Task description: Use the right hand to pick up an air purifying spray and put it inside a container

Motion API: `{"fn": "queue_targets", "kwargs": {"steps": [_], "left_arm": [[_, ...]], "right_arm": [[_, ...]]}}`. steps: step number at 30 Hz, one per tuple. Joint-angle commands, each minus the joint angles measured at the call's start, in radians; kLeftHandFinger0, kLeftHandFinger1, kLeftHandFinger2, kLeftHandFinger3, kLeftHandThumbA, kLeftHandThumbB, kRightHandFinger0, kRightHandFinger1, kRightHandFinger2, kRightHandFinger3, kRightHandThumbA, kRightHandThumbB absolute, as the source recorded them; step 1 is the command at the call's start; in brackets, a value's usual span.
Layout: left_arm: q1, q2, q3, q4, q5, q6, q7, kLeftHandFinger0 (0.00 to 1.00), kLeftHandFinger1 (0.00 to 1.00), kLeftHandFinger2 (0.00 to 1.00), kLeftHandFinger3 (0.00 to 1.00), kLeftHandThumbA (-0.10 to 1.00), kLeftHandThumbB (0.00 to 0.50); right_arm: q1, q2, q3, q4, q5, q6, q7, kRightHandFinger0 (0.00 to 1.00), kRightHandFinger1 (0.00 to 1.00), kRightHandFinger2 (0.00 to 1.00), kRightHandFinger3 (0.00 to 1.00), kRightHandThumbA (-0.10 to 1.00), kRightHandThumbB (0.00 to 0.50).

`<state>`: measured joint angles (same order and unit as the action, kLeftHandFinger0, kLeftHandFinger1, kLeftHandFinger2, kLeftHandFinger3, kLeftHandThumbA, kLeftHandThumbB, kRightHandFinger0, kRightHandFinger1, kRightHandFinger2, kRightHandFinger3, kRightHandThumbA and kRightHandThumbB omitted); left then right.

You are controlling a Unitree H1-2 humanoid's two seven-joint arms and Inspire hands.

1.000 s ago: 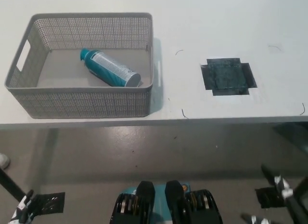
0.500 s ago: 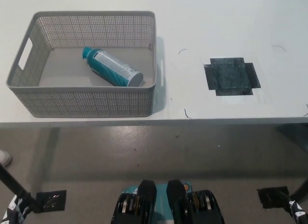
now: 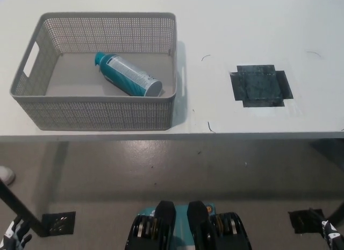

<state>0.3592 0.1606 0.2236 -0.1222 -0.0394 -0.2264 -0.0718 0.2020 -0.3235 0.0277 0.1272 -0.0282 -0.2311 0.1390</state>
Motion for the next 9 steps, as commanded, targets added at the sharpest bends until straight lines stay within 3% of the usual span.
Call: {"fn": "queue_targets", "kwargs": {"steps": [1, 9], "left_arm": [[-0.006, 0.006, 0.009, -0.004, -0.005, -0.030, 0.018, 1.00, 1.00, 1.00, 1.00, 1.00, 0.399], [0.006, 0.018, 0.001, -0.012, 0.003, -0.028, 0.003, 1.00, 1.00, 1.00, 1.00, 1.00, 0.411]], "right_arm": [[-0.015, -0.002, -0.021, -0.026, 0.048, -0.030, 0.020, 1.00, 1.00, 1.00, 1.00, 0.99, 0.355], [-0.010, 0.002, -0.022, -0.030, 0.049, -0.023, 0.022, 1.00, 1.00, 1.00, 1.00, 1.00, 0.390]]}}
